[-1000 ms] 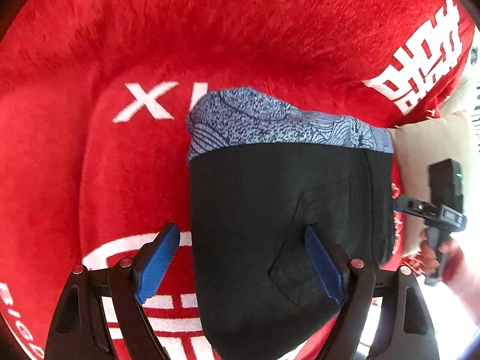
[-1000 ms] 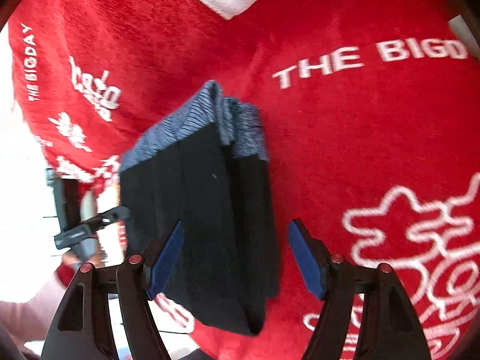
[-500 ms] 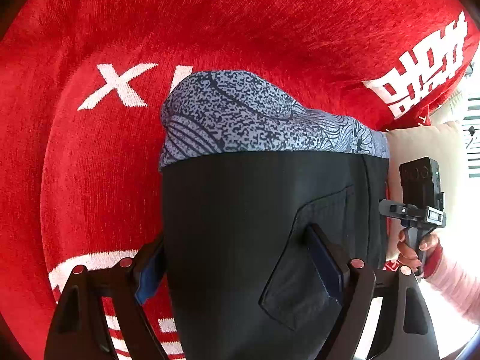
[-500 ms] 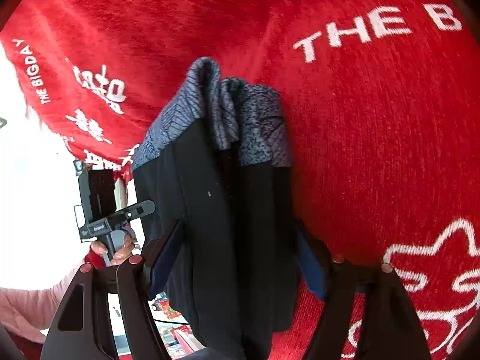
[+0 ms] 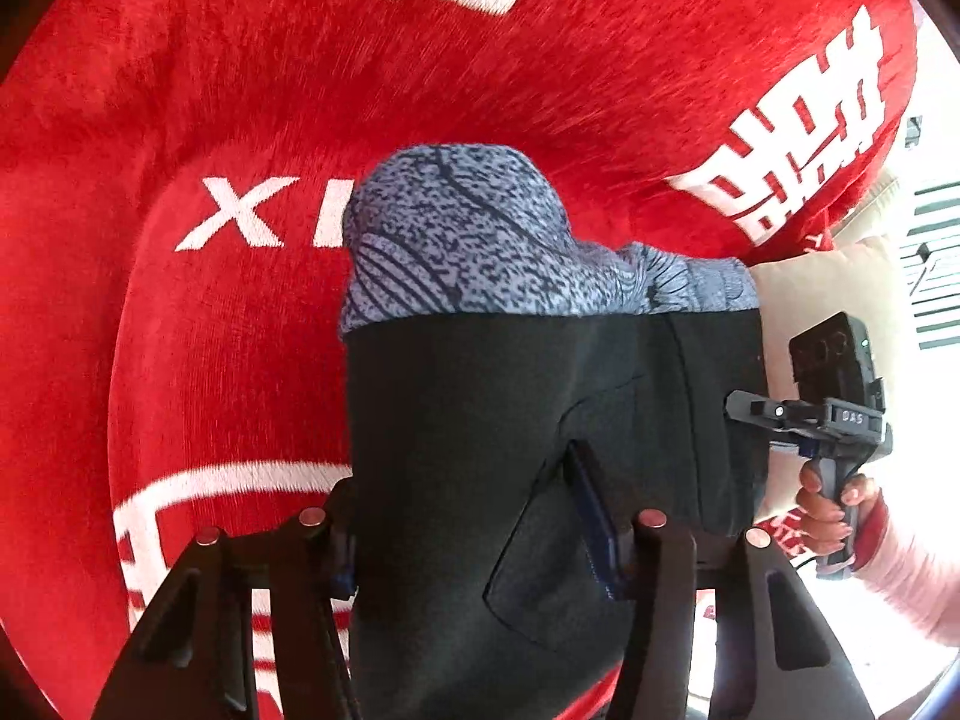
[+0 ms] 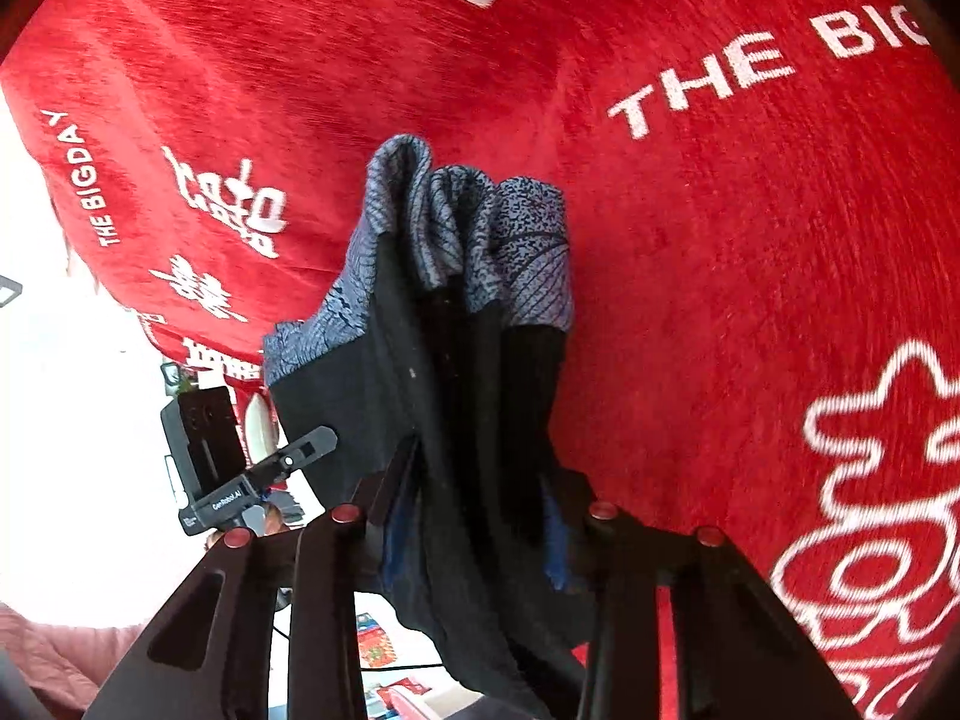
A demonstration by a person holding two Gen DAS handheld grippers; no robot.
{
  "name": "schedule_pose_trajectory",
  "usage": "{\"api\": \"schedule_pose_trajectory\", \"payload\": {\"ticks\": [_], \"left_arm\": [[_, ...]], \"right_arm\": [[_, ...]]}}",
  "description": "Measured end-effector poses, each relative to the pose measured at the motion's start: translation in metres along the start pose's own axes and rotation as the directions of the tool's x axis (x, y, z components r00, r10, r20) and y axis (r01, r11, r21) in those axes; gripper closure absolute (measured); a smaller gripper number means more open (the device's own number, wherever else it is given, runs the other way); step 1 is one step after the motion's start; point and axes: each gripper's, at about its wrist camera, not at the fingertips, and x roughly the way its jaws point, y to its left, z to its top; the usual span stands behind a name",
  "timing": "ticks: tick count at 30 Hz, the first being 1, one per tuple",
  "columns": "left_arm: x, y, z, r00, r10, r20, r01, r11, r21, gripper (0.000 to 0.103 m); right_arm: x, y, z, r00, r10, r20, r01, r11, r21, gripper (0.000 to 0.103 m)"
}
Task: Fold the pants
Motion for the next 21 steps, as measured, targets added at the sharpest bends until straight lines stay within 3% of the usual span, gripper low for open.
{"api": "schedule_pose_trajectory", "payload": {"ticks": [8, 12, 18, 21], "left_arm": [[-0.035, -0.013, -0.034, 1.0, 0.012, 0.017, -0.012, 1.0, 0.019, 0.046], [-0.034, -0.014, -0.056, 1.0, 0.023, -0.003, -0.023, 1.0, 0.018, 0.046], [-0.008, 0.0, -0.091, 0.995, 0.086, -0.056, -0.085, 0.996, 0.02, 0.046], [-0.008, 0.002, -0.097, 0.993, 0.122, -0.007, -0.121, 0.992, 0.027, 0.037]], "right_arm": [[-0.012, 0.023, -0.035, 1.0, 0.01, 0.0, -0.01, 1.0, -0.026, 0.064], [-0.015, 0.025, -0.063, 1.0, -0.004, 0.002, 0.004, 1.0, -0.021, 0.064], [0.004, 0.007, -0.096, 0.996, -0.093, -0.012, 0.092, 0.995, -0.027, 0.064], [0.011, 0.003, -0.102, 0.989, -0.149, 0.017, 0.15, 0.986, -0.077, 0.061]]}}
